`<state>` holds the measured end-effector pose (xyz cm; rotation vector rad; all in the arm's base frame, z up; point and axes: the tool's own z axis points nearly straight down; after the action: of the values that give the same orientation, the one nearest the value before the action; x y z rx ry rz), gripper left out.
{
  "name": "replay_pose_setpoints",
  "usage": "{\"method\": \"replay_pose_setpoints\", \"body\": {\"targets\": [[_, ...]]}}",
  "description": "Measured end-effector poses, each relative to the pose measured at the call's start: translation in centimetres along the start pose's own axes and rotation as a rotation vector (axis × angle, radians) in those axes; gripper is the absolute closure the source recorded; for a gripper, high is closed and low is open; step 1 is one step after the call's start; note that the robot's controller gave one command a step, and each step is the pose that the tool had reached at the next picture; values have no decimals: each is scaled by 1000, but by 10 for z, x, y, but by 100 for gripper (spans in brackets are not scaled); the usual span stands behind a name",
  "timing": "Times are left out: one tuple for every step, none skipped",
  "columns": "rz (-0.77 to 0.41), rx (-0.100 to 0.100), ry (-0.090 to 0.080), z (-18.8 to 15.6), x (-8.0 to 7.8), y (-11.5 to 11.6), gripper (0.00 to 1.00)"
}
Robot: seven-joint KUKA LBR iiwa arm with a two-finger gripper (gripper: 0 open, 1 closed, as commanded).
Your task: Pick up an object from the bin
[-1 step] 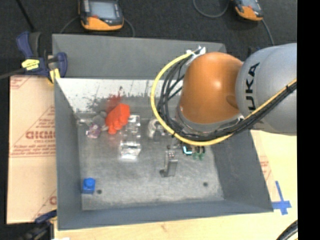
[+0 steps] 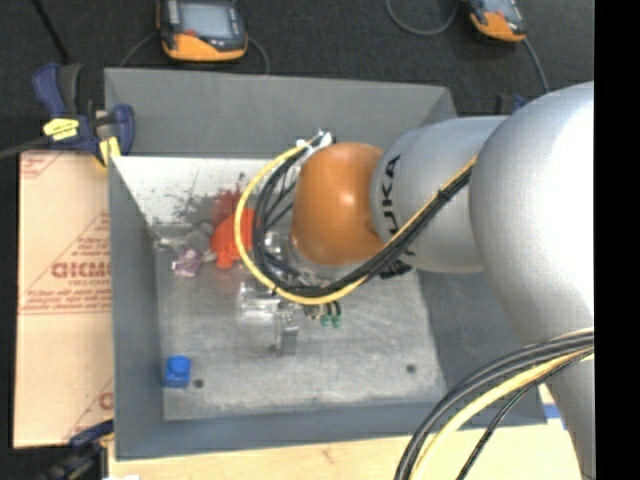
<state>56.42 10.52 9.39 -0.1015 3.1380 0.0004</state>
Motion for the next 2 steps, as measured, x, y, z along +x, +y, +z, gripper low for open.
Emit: {"method": "replay_pose_setpoints", "body": {"targets": [[-80,1,-7,16,-57,-6,0],[-77,-2,1,18,-54,-4,100]]}}
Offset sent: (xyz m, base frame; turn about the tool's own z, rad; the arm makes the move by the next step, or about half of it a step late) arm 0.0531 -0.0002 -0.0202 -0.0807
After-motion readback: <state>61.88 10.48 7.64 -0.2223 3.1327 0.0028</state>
